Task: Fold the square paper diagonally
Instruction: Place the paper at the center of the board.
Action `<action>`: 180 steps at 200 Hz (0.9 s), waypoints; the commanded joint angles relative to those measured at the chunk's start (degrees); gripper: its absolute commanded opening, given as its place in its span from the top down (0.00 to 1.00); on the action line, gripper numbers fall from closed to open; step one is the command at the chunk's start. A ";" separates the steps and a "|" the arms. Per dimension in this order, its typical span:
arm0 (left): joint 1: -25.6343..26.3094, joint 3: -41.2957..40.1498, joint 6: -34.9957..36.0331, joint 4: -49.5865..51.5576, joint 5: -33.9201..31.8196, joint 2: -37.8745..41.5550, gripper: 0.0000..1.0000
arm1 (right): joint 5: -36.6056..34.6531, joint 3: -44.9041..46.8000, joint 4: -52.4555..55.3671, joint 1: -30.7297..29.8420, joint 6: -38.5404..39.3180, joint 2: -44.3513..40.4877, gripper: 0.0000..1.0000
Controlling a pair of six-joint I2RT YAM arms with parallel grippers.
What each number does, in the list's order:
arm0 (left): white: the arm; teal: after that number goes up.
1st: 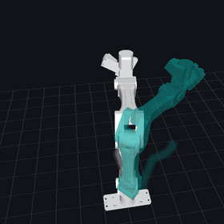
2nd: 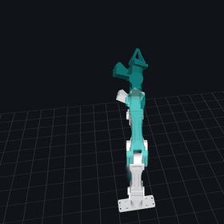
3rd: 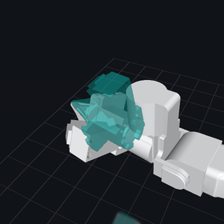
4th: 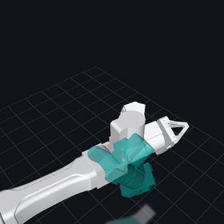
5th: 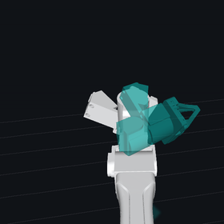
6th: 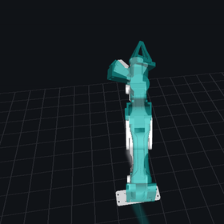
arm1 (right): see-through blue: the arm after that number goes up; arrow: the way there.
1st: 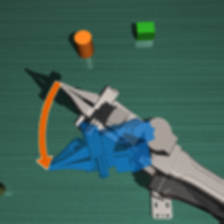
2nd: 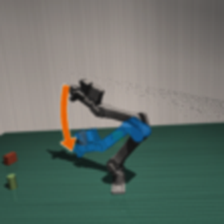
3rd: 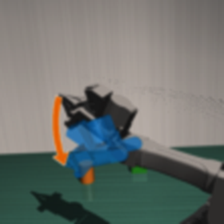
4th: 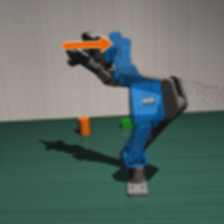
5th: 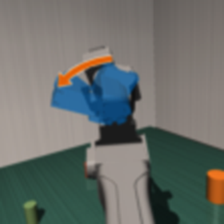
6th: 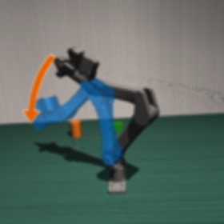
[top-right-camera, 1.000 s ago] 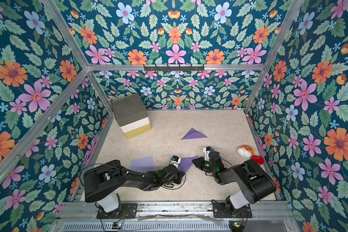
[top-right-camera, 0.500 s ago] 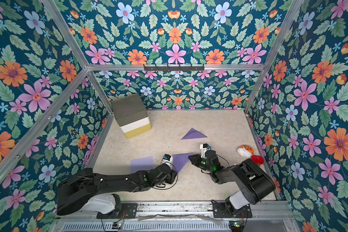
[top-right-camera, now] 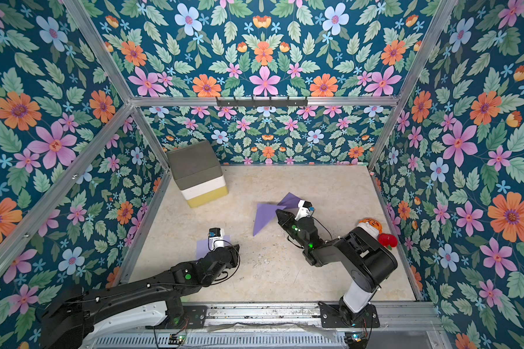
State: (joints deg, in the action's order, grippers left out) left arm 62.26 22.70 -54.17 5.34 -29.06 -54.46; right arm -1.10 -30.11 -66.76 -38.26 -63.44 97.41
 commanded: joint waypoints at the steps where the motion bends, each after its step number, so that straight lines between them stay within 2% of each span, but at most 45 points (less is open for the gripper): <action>1: -0.23 -0.46 -6.05 7.44 -6.98 2.85 0.60 | -11.58 -5.73 3.26 -2.00 -2.71 3.53 1.00; 47: -2.94 -1.50 -10.39 14.95 -9.77 8.25 0.60 | -18.00 -20.16 8.50 -5.70 -8.50 15.59 1.00; 71: -3.88 -2.47 -12.54 17.58 -11.03 10.98 0.58 | -23.63 -28.08 18.39 -8.35 -8.00 18.61 1.00; 90: -4.89 -3.80 -12.64 17.00 -10.81 12.76 0.52 | -25.90 -34.09 28.00 -9.22 -11.19 21.80 1.00; 121: -7.36 -4.23 -13.44 17.54 -9.55 13.24 0.46 | -27.61 -37.55 29.36 -10.28 -15.40 26.33 1.00; 142: -8.93 -4.17 -12.64 17.30 -8.08 12.55 0.35 | -29.25 -39.86 29.61 -11.10 -15.66 28.15 1.00; 146: -9.22 -4.11 -12.78 17.48 -7.97 12.43 0.28 | -29.47 -40.20 29.41 -11.21 -15.74 28.52 1.00; 157: -9.78 -4.15 -12.23 17.34 -7.81 12.27 0.02 | -29.43 -41.18 29.38 -11.39 -15.80 29.55 1.00; 180: -11.11 -3.87 -11.60 17.69 -7.46 12.31 0.01 | -28.83 -43.97 35.37 -11.54 -17.17 30.87 0.98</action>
State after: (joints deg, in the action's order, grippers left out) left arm 52.23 18.41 -67.02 22.37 -36.99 -42.11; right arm -28.69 -71.92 -36.80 -49.71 -78.72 127.24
